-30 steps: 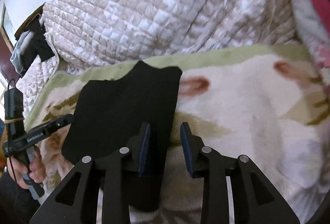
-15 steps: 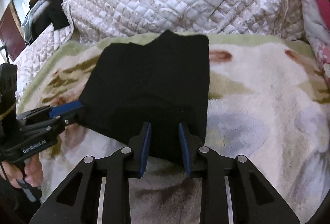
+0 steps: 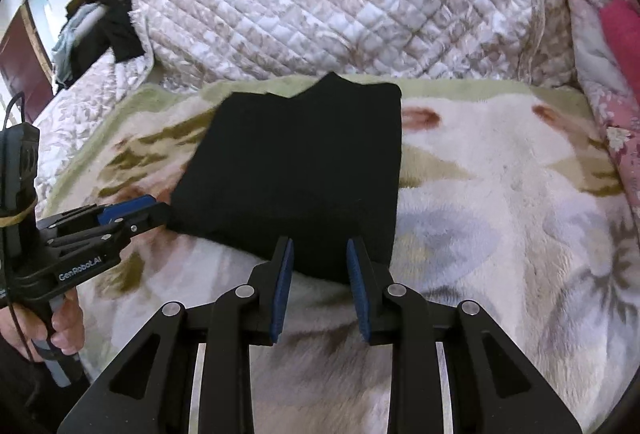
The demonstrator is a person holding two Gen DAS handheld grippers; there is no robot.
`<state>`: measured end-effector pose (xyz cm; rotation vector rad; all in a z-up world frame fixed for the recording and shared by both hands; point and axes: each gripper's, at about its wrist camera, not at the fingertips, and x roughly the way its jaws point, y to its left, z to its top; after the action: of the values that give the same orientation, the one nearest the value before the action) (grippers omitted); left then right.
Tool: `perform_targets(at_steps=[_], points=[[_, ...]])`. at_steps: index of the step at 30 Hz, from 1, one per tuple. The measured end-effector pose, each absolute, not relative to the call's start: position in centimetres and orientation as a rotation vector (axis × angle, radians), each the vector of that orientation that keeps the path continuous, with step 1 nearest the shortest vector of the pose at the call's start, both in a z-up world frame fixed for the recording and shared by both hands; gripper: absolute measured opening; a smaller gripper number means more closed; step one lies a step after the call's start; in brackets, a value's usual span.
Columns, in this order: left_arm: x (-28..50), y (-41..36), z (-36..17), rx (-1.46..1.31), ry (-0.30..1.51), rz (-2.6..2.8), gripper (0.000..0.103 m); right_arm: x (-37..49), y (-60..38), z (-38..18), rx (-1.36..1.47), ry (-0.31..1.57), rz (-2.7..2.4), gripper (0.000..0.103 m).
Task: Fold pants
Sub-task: 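Open both grippers and pull them back from the folded garment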
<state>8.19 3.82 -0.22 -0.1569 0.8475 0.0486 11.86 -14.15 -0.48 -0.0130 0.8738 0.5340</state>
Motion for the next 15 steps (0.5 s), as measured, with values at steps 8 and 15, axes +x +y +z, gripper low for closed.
perform_targets(at_steps=[8, 15], points=[[3.3, 2.6, 1.6, -0.158, 0.834, 0.084, 0.033, 6.1, -14.2, 1.0, -0.031, 0.851, 0.540, 0.058], [0.7, 1.7, 1.1, -0.131, 0.838, 0.103, 0.036, 3.3, -14.7, -0.3, -0.032, 0.863, 0.517, 0.058]])
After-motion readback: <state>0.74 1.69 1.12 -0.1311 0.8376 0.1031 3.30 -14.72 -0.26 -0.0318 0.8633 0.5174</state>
